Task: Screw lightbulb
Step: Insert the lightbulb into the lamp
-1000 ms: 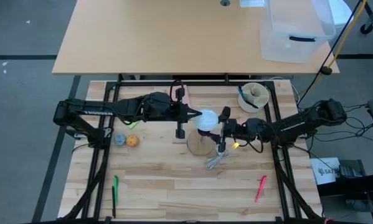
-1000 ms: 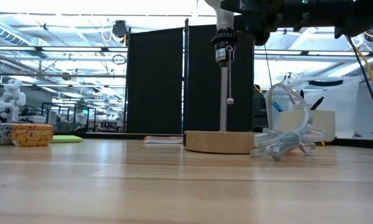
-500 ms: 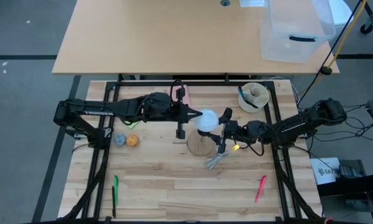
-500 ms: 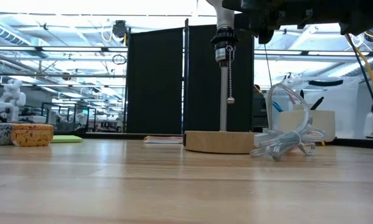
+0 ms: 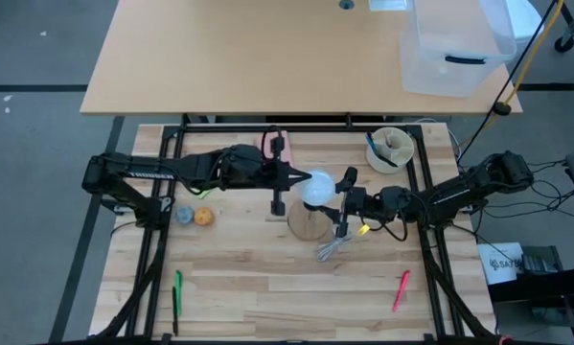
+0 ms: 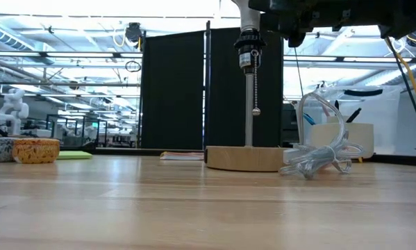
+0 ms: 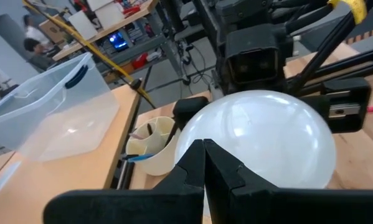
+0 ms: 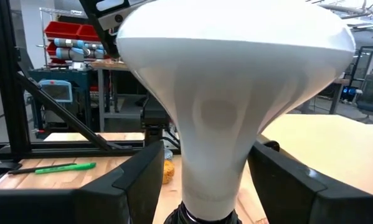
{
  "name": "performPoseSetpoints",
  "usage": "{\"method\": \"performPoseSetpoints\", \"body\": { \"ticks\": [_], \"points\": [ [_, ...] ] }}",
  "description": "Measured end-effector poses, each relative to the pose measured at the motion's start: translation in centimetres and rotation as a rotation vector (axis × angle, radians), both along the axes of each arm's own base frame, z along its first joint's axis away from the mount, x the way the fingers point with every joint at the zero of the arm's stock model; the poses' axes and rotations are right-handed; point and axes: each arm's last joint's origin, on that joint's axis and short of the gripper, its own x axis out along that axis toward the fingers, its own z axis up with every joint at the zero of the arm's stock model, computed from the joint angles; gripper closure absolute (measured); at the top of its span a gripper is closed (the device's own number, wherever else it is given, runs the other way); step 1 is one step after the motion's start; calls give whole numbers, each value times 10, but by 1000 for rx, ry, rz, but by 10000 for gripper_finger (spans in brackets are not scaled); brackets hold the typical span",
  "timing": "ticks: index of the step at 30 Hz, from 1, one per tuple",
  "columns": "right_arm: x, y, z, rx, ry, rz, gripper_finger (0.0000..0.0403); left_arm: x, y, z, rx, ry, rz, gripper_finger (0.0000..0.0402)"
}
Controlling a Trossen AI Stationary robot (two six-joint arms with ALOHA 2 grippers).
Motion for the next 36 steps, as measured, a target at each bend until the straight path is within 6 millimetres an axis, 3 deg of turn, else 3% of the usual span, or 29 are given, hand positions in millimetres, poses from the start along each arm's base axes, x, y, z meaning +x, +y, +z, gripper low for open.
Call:
{"method": "performPoseSetpoints", "body": {
  "ticks": [36],
  "points": [
    [0, 0, -1, -33, 18, -41, 181, -2, 1, 10, 4, -81, 45, 401]
  ]
}}
